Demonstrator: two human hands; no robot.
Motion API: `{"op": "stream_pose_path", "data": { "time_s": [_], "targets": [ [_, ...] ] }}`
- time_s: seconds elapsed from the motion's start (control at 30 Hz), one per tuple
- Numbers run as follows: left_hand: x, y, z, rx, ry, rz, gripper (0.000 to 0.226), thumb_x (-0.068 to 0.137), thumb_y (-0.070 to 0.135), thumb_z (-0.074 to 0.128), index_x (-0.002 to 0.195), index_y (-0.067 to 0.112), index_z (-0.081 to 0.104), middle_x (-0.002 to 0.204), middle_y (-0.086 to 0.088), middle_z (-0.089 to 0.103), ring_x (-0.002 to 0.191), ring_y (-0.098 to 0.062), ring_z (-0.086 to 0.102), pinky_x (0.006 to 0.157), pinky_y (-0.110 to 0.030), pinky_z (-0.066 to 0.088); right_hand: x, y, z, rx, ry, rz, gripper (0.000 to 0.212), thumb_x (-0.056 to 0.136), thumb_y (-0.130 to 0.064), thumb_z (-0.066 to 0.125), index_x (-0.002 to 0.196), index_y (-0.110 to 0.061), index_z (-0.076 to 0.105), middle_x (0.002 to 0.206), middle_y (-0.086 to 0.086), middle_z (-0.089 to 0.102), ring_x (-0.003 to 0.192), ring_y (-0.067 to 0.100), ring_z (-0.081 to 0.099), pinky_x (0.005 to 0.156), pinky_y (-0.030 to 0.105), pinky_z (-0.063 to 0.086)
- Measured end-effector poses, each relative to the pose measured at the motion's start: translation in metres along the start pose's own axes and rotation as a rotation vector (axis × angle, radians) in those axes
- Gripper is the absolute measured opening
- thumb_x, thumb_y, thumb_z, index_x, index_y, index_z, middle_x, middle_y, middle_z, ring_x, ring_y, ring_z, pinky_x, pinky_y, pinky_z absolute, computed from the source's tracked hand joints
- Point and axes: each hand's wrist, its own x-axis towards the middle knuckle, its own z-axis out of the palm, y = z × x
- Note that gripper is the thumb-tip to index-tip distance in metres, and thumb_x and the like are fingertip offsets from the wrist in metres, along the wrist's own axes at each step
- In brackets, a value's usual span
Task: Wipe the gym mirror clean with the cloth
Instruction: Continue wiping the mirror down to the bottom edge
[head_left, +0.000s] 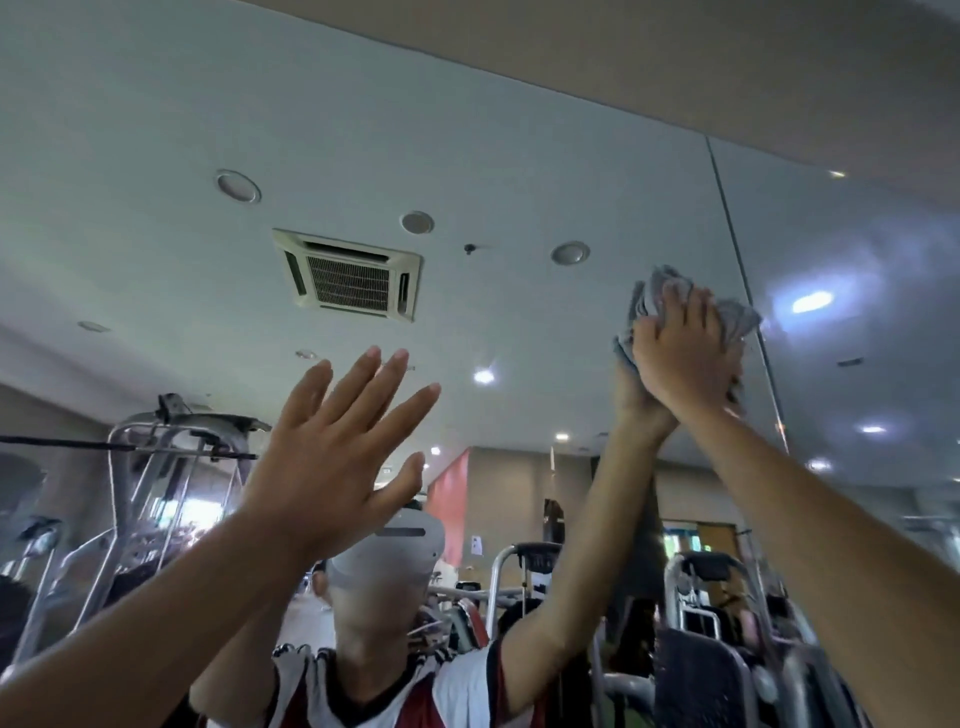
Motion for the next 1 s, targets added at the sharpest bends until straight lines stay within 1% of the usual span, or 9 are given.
{"op": "stream_pose_path", "data": {
  "time_s": [0.07, 0.3, 0.37, 0.47, 0.57, 0.63, 0.83, 0.9, 1.0],
  "targets": [
    [-0.001, -0.003, -0.002, -0.013, 0.006, -0.081, 0.064, 0.096, 0.05, 0.032, 0.152, 0.021, 0.042, 0.161, -0.014, 0.03, 0.151, -0.029, 0.026, 0.118, -0.05, 0.015, -0.015, -0.05, 0.005, -0.012, 0.012, -0.032, 0.079, 0.084, -0.047, 0.01, 0.157, -0.024, 0.026, 0.165, 0.006, 0.018, 0.152, 0.022, 0.013, 0.121, 0.055, 0.008],
    [-0.003, -0.005, 0.003, -0.003, 0.019, -0.188, 0.072, 0.095, 0.053, 0.029, 0.155, 0.014, 0.035, 0.163, -0.017, 0.023, 0.152, -0.031, 0.02, 0.12, -0.051, 0.012, -0.074, -0.033, 0.003, -0.06, -0.156, -1.031, 0.06, 0.098, -0.046, 0.026, 0.157, -0.036, 0.015, 0.165, -0.008, 0.011, 0.153, 0.012, 0.006, 0.121, 0.053, 0.01],
    [-0.003, -0.005, 0.004, 0.001, 0.035, -0.186, 0.073, 0.095, 0.053, 0.03, 0.154, 0.012, 0.036, 0.162, -0.019, 0.024, 0.152, -0.032, 0.022, 0.12, -0.052, 0.013, -0.058, -0.001, 0.002, -0.075, -0.121, -0.963, 0.058, 0.099, -0.047, 0.027, 0.156, -0.041, 0.015, 0.165, -0.008, 0.014, 0.153, 0.01, 0.005, 0.119, 0.059, 0.015],
    [-0.004, -0.003, 0.005, 0.009, 0.063, -0.199, 0.073, 0.094, 0.053, 0.031, 0.154, 0.012, 0.037, 0.162, -0.024, 0.023, 0.152, -0.034, 0.02, 0.119, -0.053, 0.012, -0.026, -0.002, 0.009, -0.032, 0.007, -0.427, 0.062, 0.098, -0.059, 0.013, 0.156, -0.037, 0.019, 0.165, -0.004, 0.017, 0.153, 0.013, 0.011, 0.118, 0.061, 0.018],
    [-0.003, -0.003, 0.006, -0.003, 0.093, -0.24, 0.076, 0.093, 0.056, 0.031, 0.157, 0.015, 0.024, 0.164, -0.026, 0.008, 0.154, -0.036, 0.005, 0.121, -0.054, 0.006, -0.011, -0.062, 0.015, -0.008, 0.024, -0.005, 0.063, 0.098, -0.047, 0.025, 0.157, -0.028, 0.023, 0.165, 0.004, 0.017, 0.152, 0.019, 0.011, 0.118, 0.062, 0.01],
    [-0.002, -0.004, 0.005, -0.007, 0.083, -0.274, 0.077, 0.094, 0.057, 0.029, 0.158, 0.016, 0.02, 0.164, -0.026, 0.007, 0.155, -0.034, 0.003, 0.122, -0.051, 0.002, -0.025, -0.104, 0.017, -0.016, 0.008, -0.065, 0.062, 0.1, -0.045, 0.026, 0.159, -0.026, 0.019, 0.166, 0.006, 0.013, 0.153, 0.022, 0.008, 0.118, 0.061, 0.007],
    [-0.014, -0.022, -0.006, -0.016, 0.018, -0.244, 0.076, 0.096, 0.053, 0.028, 0.157, 0.008, 0.028, 0.164, -0.014, 0.021, 0.153, -0.023, 0.016, 0.121, -0.035, 0.003, -0.112, -0.091, 0.013, -0.042, -0.141, -0.908, 0.061, 0.098, -0.051, 0.022, 0.156, -0.034, 0.019, 0.165, -0.004, 0.014, 0.152, 0.016, 0.01, 0.119, 0.046, -0.002],
    [-0.022, -0.038, -0.012, 0.013, 0.002, -0.18, 0.074, 0.095, 0.051, 0.03, 0.155, 0.007, 0.033, 0.162, -0.011, 0.026, 0.151, -0.022, 0.023, 0.12, -0.036, 0.01, -0.097, -0.065, 0.008, -0.074, -0.103, -0.878, 0.06, 0.098, -0.049, 0.024, 0.155, -0.033, 0.024, 0.164, -0.003, 0.021, 0.151, 0.017, 0.017, 0.12, 0.044, 0.004],
    [-0.03, -0.06, -0.02, 0.043, -0.031, -0.124, 0.073, 0.095, 0.05, 0.032, 0.154, 0.007, 0.037, 0.161, -0.009, 0.029, 0.15, -0.022, 0.027, 0.119, -0.038, 0.015, -0.056, -0.065, 0.007, -0.108, -0.059, -0.508, 0.066, 0.093, -0.051, 0.015, 0.157, -0.032, 0.022, 0.165, -0.002, 0.019, 0.152, 0.017, 0.015, 0.119, 0.05, 0.01]
  ]
}}
